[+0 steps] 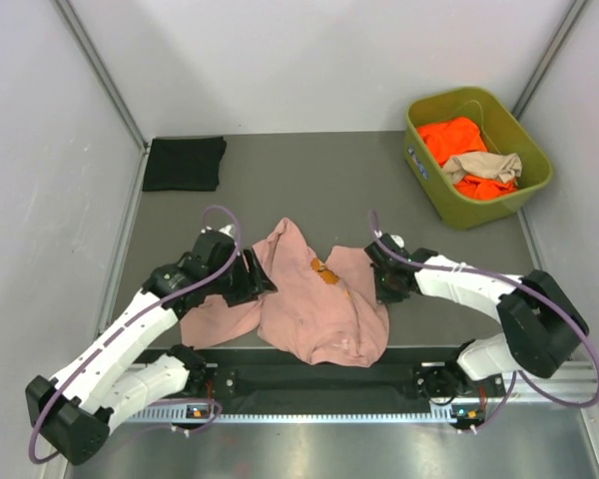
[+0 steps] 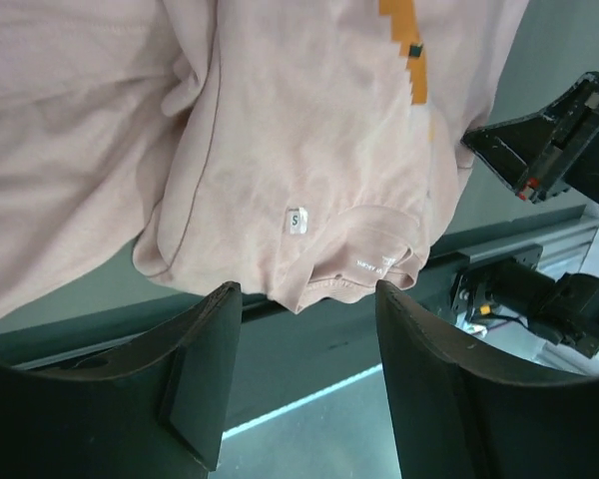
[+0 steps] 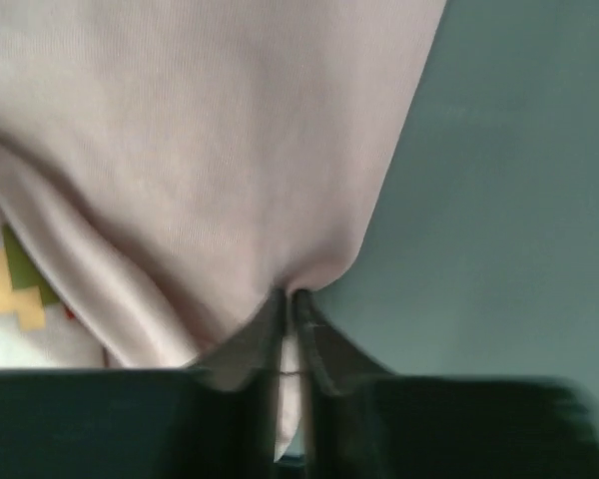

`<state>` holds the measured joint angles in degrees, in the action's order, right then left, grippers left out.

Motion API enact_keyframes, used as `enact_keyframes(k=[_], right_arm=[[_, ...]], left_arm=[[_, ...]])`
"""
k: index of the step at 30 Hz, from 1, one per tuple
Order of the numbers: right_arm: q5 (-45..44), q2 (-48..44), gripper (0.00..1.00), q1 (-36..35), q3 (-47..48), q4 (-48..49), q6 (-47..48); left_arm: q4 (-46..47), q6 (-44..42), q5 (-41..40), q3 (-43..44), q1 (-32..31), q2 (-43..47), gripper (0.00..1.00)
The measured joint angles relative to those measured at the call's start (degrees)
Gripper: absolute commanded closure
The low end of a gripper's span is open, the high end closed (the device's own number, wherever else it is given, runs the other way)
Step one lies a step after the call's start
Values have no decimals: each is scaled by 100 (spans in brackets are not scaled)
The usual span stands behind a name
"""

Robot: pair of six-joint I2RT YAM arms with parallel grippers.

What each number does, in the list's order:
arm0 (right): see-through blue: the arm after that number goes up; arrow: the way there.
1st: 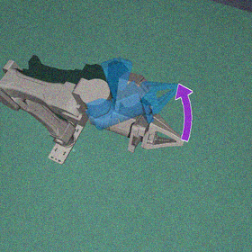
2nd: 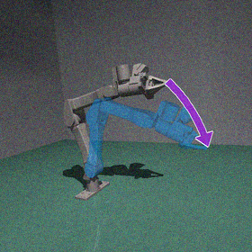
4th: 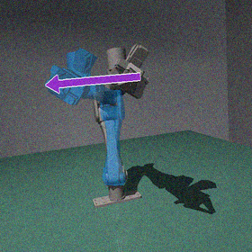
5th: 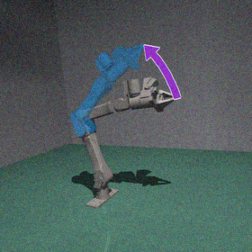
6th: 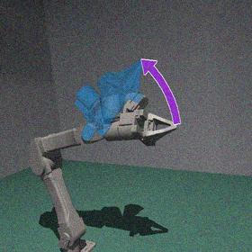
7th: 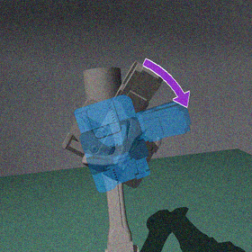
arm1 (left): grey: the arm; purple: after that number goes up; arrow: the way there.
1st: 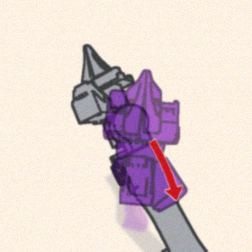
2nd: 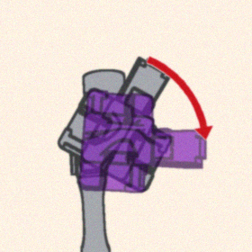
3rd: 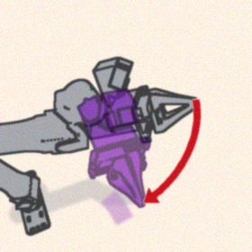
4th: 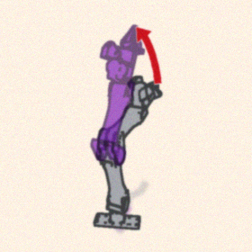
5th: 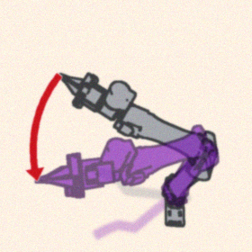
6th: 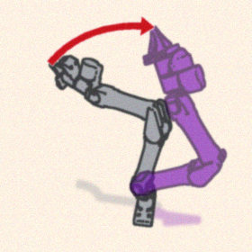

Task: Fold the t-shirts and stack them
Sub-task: Flatten the tshirt out

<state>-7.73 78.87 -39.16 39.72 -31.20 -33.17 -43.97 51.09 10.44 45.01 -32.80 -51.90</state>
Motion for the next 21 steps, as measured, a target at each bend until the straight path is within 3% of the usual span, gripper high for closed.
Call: enact_keyframes(k=[6, 10, 11, 12, 13, 15, 16, 19, 21], right_arm=[[-680, 629, 100, 415, 772, 39, 140], [-1152, 1467, 100, 981, 2275, 166, 691], [-1207, 1709, 96, 1088, 2752, 186, 841], [-1250, 2085, 83, 1222, 3477, 192, 1058], [-1276, 2402, 59, 1318, 4085, 214, 1217], [-1362, 3056, 49, 1471, 5501, 164, 1554], [-1386, 3296, 37, 1532, 6137, 192, 1707], [-1311, 3285, 33, 1602, 6850, 131, 1963], [-1025, 2918, 33, 1587, 6693, 74, 2020]], left_arm=[[-229, -146, -719, 356, 0, 367, 41], [-496, -337, -1357, 737, 2, 481, 41], [-562, -396, -1493, 866, 2, 472, 41], [-632, -457, -1620, 1003, 2, 442, 41], [-695, -507, -1740, 1143, 2, 402, 40], [-778, -597, -1932, 1375, 2, 315, 40], [-782, -625, -2000, 1440, 2, 280, 40], [-787, -656, -2133, 1484, 2, 181, 40], [-752, -645, -2142, 1434, 4, 120, 39]])
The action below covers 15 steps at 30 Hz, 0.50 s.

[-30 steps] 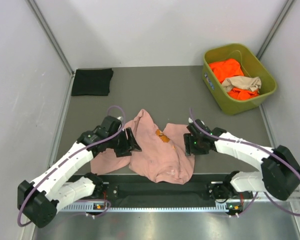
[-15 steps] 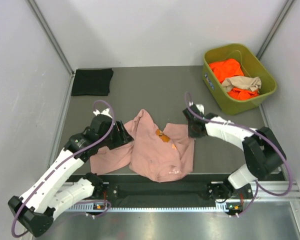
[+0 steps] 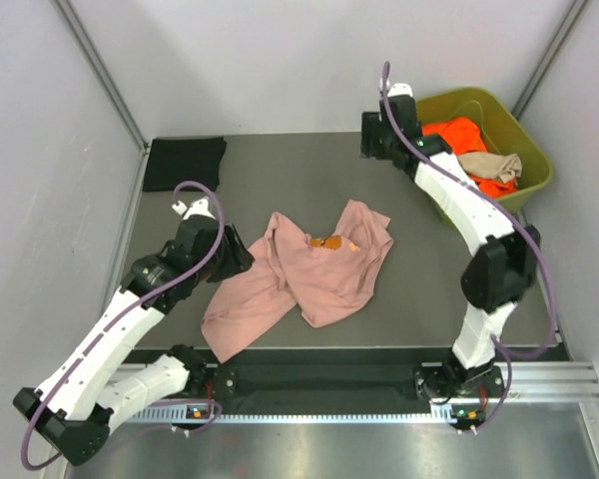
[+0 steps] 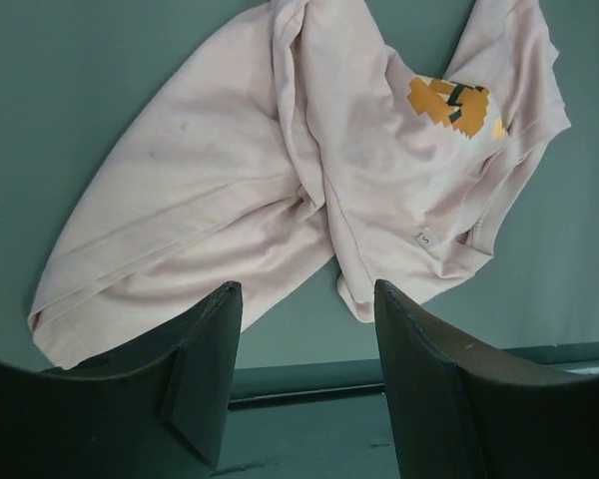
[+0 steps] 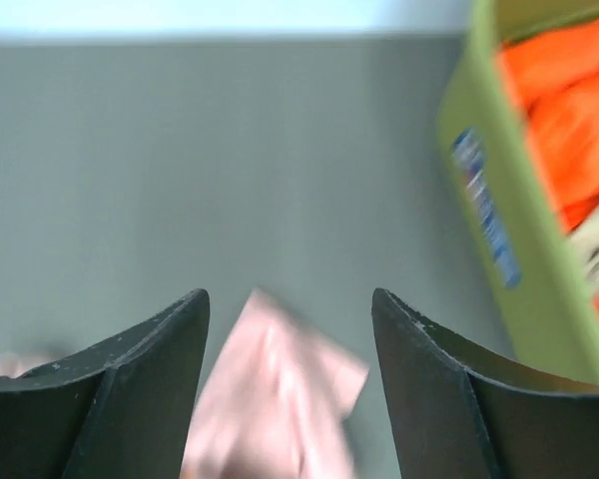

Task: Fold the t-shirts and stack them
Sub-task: Flatten the tshirt out

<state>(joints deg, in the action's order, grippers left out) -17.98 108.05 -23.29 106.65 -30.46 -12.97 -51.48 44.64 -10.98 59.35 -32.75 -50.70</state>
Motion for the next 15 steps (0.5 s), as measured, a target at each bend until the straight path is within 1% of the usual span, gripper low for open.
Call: enact_keyframes(k=[1, 3, 4, 6, 8, 11, 13, 15], right_arm=[[223, -254, 33, -42, -258, -42, 7], [597, -901, 33, -214, -1084, -26, -9], [791, -1283, 33, -400, -1646, -24, -24], [1150, -1923, 33, -911, -2778, 35, -120], [1410, -2288, 33, -1587, -3692, 68, -216], [1749, -2330, 30, -2662, -4546, 55, -356], [1856, -2258, 29, -3174, -4793, 52, -455], [1873, -2142, 29, -3501, -4857, 85, -557]], left_arm=[[39, 20, 15, -61, 0, -26, 39], [120, 50, 144, -256, 4, -114, 39], [153, 70, 236, -356, 4, -192, 39], [195, 138, 404, -538, 4, -439, 39], [162, 243, 476, -660, 4, -739, 39], [63, 415, 452, -767, 4, -957, 39], [-9, 522, 398, -826, 4, -914, 40], [-24, 656, 339, -901, 9, -769, 41]])
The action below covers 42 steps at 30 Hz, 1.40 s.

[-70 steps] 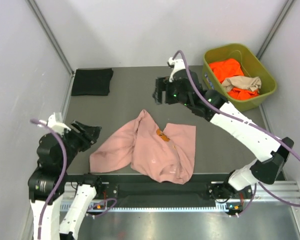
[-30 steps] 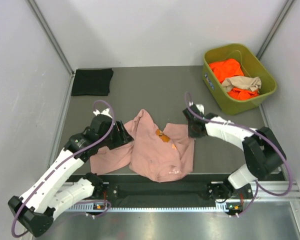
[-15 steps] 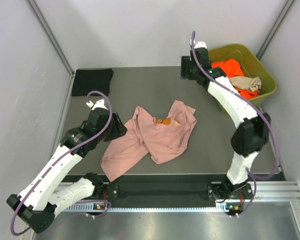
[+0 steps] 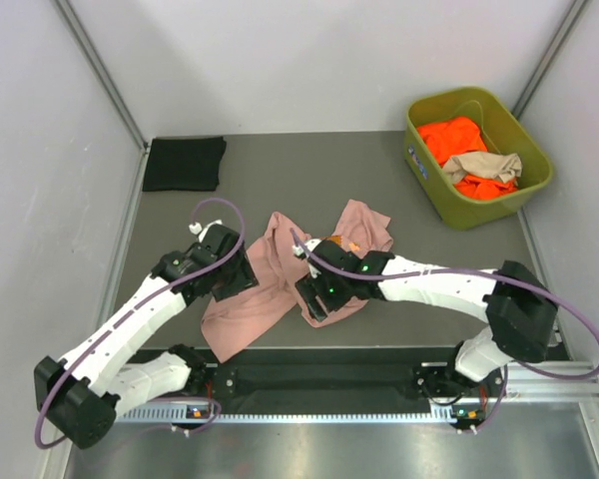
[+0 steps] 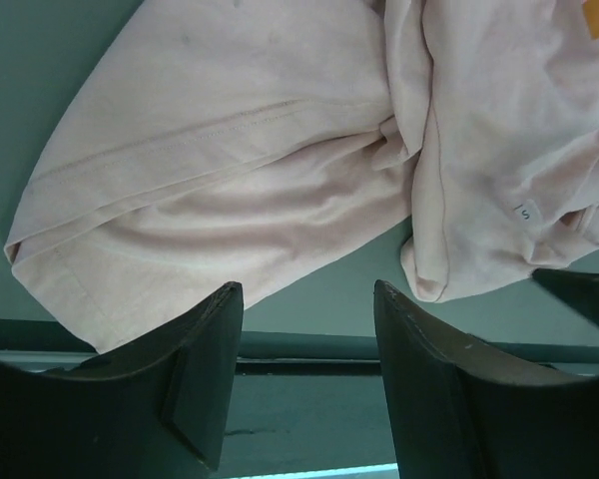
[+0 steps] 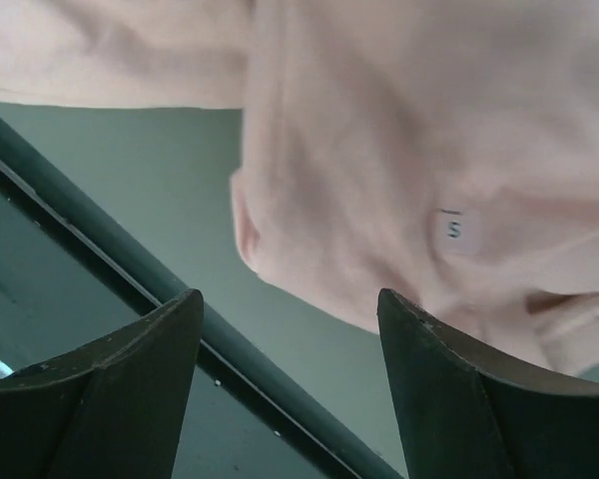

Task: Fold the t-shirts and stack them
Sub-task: Flatten the tshirt out

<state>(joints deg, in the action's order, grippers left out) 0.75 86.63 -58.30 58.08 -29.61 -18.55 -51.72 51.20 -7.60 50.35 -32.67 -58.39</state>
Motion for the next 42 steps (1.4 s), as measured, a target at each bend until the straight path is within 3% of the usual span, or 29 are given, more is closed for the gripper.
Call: enact_keyframes(k=[6, 9, 10, 13, 18, 23, 24, 25, 30, 36, 42], right_arm=[[-452, 693, 38, -330, 55, 125, -164], [-745, 1003, 61, -330, 55, 114, -170], [-841, 1082, 82, -326, 55, 109, -157], [-1115, 1139, 100, -225, 52, 57, -190], [-1287, 538, 100, 444, 37, -105, -127], [-863, -109, 87, 1961, 157, -190, 304], [-791, -63, 79, 2262, 282, -216, 380], [-737, 46, 56, 2559, 446, -264, 442], [-719, 1005, 44, 3534, 1641, -540, 647], [-608, 844, 43, 3519, 1880, -841, 678], [55, -385, 42, 3504, 837, -876, 435]], left_arm=[[-37, 343, -105, -162, 2, 595, 42], [-79, 485, -107, -245, 2, 848, 43], [-103, 533, -114, -275, 2, 925, 43], [-243, 634, -184, -345, 2, 1158, 43], [-315, 619, -332, -413, 7, 1567, 46], [-120, 149, -197, -393, 7, 1331, 43], [-57, 20, -131, -361, 7, 1139, 41], [46, -133, -55, -317, 7, 916, 39], [588, -793, 328, -7, 7, -387, 31], [1137, -1088, 577, 317, 7, -1537, 32], [1635, -1086, 955, 315, 33, -2232, 34]])
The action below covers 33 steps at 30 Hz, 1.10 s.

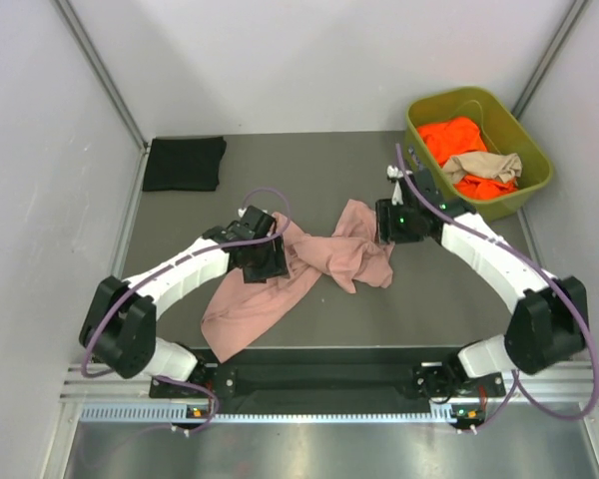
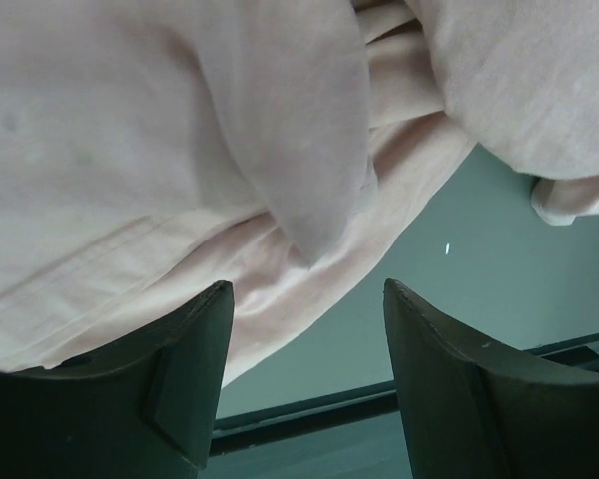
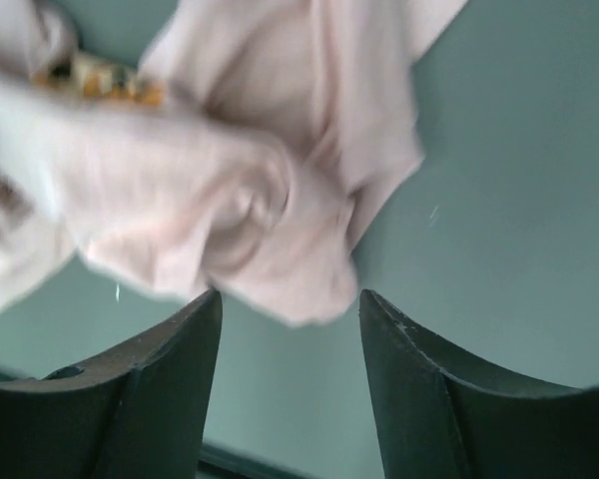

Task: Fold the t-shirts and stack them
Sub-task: Flatten the tshirt out

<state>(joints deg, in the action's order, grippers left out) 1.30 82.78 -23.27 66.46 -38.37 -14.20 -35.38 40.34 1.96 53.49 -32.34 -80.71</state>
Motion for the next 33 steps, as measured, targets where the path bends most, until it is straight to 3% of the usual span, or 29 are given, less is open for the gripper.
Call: enact_keyframes(k=[8, 12, 13, 17, 21, 33], right_arm=[[1086, -710, 34, -160, -1467, 273, -341], [1517, -693, 34, -361, -1711, 643, -501], [1591, -660, 35, -409, -1729, 765, -531], [1764, -273, 42, -531, -1716, 1202, -599], [1799, 205, 55, -612, -1729, 1279, -643], [1705, 638, 63, -992, -1998, 1873, -796]], left_arm=[[573, 20, 479, 0, 120, -671, 44], [826, 79, 693, -4, 151, -811, 67], [868, 81, 734, -4, 160, -822, 77], [962, 127, 837, -2, 210, -846, 100], [758, 59, 713, 111, 243, -839, 100], [-114, -157, 7, 297, 299, 247, 100]])
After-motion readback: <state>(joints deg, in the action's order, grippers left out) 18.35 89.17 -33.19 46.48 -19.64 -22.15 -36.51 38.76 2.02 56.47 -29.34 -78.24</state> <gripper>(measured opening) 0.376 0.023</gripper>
